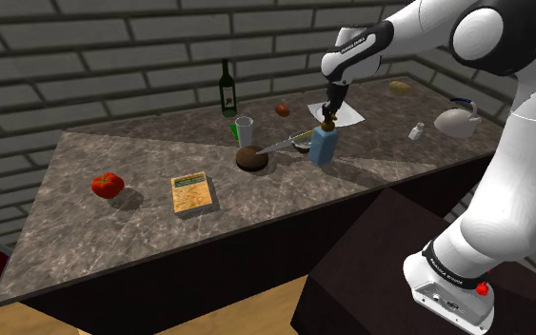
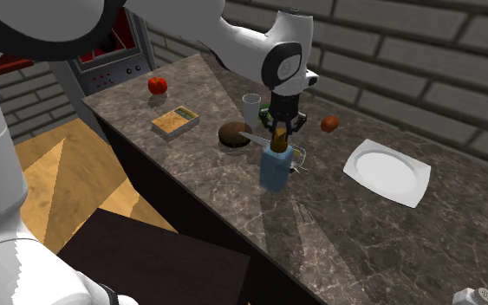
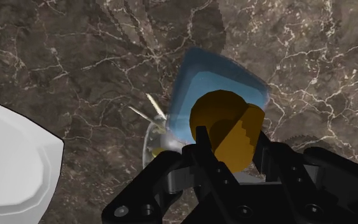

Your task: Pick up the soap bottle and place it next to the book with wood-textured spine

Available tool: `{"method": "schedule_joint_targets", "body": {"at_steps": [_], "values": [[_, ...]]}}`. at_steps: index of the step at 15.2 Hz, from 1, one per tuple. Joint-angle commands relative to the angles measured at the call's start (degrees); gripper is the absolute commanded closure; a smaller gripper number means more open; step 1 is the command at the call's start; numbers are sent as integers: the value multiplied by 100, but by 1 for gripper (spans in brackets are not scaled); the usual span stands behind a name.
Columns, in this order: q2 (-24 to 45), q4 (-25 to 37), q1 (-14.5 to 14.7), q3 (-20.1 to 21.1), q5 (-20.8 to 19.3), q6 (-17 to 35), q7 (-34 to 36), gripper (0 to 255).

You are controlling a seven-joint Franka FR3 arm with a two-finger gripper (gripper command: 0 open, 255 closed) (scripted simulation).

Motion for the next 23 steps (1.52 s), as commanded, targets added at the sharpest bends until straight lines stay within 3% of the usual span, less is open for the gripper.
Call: {"method": "schedule_joint_targets", "body": {"at_steps": [1, 23], "values": [[-75, 55, 11, -9, -27, -126, 22, 255], [-738, 917, 60, -80, -254, -1630, 172, 255]]}}
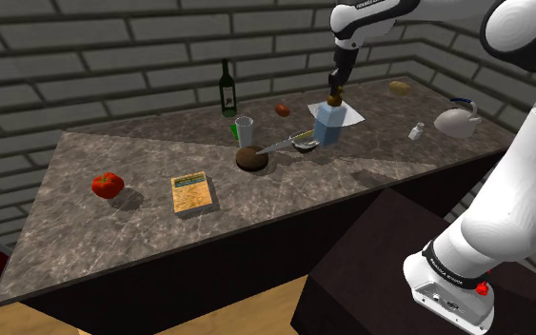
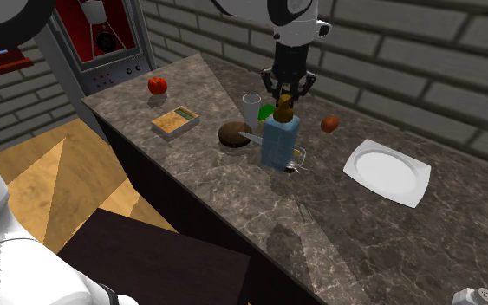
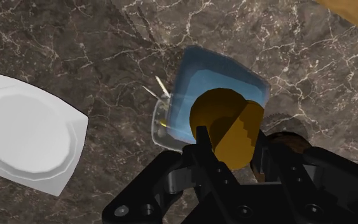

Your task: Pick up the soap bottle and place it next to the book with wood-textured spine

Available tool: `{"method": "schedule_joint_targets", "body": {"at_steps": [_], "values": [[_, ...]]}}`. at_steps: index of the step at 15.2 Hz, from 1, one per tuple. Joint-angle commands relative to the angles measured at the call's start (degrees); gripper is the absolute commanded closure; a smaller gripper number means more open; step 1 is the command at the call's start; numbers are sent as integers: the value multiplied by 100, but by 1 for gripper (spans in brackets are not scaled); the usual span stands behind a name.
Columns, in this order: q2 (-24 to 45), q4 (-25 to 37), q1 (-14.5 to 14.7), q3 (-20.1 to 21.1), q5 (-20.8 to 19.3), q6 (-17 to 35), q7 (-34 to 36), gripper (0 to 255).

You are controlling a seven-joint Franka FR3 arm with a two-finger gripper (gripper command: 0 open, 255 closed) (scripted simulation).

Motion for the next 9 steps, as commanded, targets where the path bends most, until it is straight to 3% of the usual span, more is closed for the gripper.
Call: {"method": "schedule_joint_targets", "body": {"at_steps": [1, 9], "values": [[-36, 114, 3, -2, -12, -148, 11, 255], [-133, 607, 2, -12, -46, -734, 35, 255]]}}
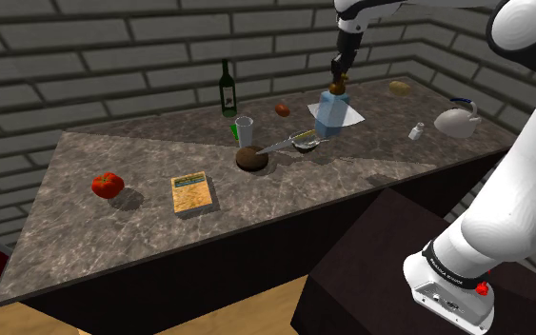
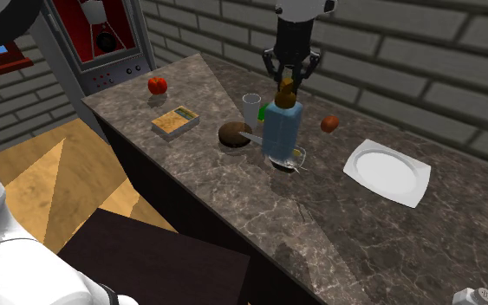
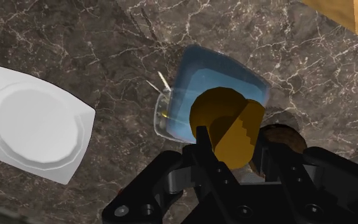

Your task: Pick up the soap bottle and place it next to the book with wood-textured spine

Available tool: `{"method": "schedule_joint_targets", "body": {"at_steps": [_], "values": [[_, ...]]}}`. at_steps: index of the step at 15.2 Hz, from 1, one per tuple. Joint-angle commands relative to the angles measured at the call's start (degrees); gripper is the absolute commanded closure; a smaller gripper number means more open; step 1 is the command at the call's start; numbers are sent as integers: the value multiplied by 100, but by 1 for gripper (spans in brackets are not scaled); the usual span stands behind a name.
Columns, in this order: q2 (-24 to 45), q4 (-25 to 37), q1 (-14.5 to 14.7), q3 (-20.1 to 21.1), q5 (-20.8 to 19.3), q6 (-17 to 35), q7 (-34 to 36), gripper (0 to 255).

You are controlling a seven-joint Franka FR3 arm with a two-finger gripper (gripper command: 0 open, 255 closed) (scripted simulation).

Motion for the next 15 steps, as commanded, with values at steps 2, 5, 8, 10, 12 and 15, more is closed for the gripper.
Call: {"method": "schedule_joint_targets", "body": {"at_steps": [2, 5, 8, 10, 12, 15], "values": [[-23, 207, -3, -4, -8, -229, 5, 255], [-31, 428, -7, -7, -12, -457, 8, 255], [-26, 666, -13, -10, -12, -690, 10, 255], [-15, 834, -17, -13, -10, -848, 10, 255], [2, 1011, -23, -15, -7, -1009, 8, 255], [39, 1293, -35, -19, 2, -1254, 5, 255]]}}
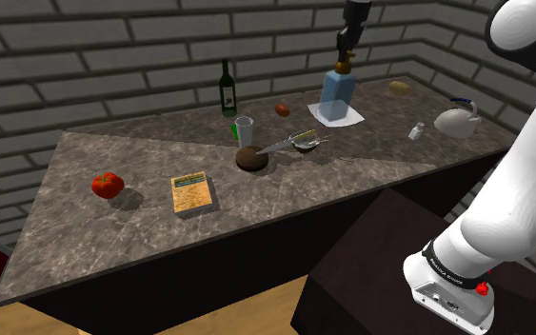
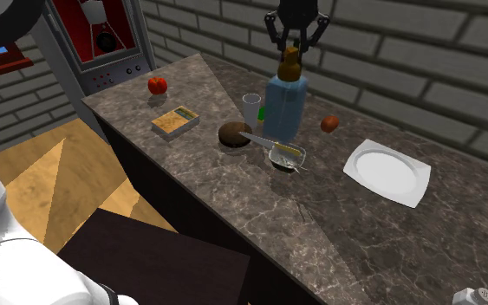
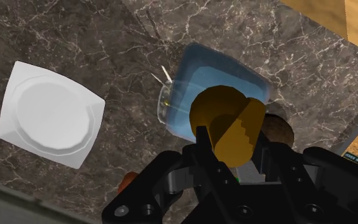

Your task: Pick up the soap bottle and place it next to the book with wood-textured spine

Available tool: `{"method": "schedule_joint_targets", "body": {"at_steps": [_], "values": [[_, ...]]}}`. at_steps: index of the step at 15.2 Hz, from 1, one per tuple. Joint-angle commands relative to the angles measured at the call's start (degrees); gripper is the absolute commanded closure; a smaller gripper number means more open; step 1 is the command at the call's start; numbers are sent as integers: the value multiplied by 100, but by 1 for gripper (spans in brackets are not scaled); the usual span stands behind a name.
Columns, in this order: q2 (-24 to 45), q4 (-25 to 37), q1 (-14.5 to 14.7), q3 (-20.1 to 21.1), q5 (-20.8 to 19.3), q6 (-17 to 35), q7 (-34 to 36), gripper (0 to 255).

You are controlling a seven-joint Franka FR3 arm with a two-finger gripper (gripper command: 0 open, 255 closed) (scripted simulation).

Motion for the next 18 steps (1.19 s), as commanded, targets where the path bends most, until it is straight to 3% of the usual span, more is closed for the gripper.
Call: {"method": "schedule_joint_targets", "body": {"at_steps": [1, 9, 18], "values": [[30, 203, -6, -1, 7, -174, 2, 255], [229, 1097, -58, -16, 59, -875, -18, 255], [-505, -515, 689, 442, -196, 32, 1130, 255]]}}
